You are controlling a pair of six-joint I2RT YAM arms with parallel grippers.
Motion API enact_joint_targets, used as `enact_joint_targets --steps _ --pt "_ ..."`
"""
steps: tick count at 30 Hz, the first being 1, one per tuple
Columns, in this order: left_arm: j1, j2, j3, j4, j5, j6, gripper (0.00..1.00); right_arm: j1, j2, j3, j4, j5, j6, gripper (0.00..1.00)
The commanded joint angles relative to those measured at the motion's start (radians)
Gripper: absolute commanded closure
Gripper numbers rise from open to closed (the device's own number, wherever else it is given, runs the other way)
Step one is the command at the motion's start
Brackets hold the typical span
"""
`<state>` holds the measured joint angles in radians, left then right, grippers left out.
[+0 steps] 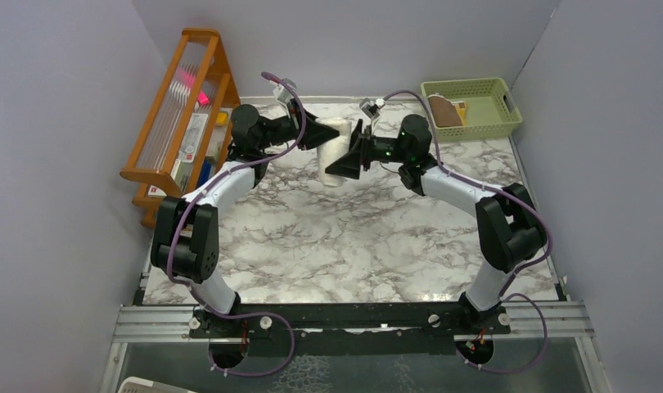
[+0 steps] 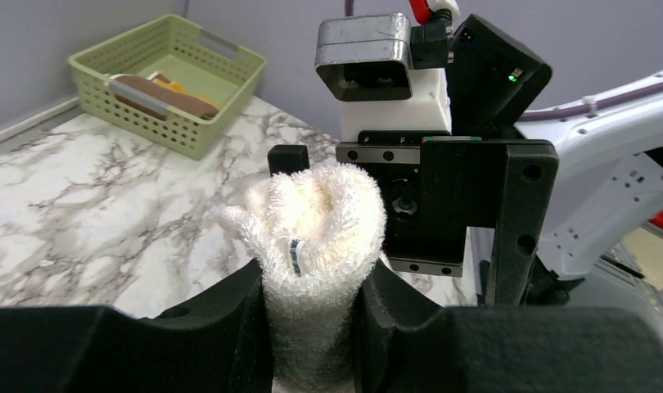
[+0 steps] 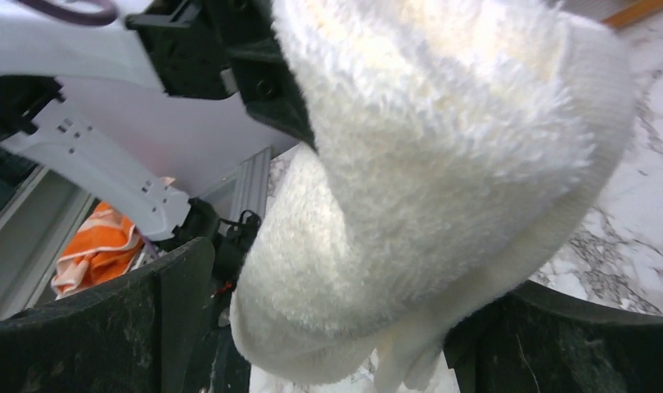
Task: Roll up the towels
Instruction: Place the towel in the bin.
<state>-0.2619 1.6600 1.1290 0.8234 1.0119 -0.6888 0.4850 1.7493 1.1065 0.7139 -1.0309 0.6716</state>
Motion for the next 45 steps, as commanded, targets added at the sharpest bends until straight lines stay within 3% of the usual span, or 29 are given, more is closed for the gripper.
enact_joint_targets --steps 1,4,9,16,28,32,37,40,45 --pt "0.003 -0.037 -0.025 -0.123 -0.126 0.148 0.90 0.016 -0.013 0.077 -0.262 0.143 -0.138 0.00" --pt "0.003 -0.062 -0.044 -0.160 -0.177 0.189 0.90 0.022 0.001 0.099 -0.306 0.167 -0.149 0.03" --pt "0.003 -0.099 -0.071 -0.217 -0.268 0.243 0.90 0.034 0.034 0.160 -0.415 0.208 -0.171 0.27" --pt "0.003 -0.132 -0.096 -0.255 -0.343 0.282 0.90 0.054 0.043 0.194 -0.523 0.296 -0.230 0.35" --pt "0.004 -0.168 -0.145 -0.268 -0.512 0.250 0.90 0.059 0.095 0.289 -0.657 0.371 -0.269 0.65" --pt "0.015 -0.178 -0.142 -0.276 -0.545 0.216 0.72 0.059 0.107 0.359 -0.758 0.436 -0.347 0.73" --pt "0.073 -0.204 -0.103 -0.301 -0.527 0.165 0.44 0.049 0.085 0.388 -0.821 0.527 -0.433 0.71" --pt "0.144 -0.216 -0.062 -0.341 -0.496 0.117 0.03 -0.009 0.092 0.441 -0.883 0.525 -0.469 0.71" --pt "0.222 -0.237 0.006 -0.474 -0.464 0.155 0.01 -0.200 0.113 0.532 -0.971 0.510 -0.506 0.71"
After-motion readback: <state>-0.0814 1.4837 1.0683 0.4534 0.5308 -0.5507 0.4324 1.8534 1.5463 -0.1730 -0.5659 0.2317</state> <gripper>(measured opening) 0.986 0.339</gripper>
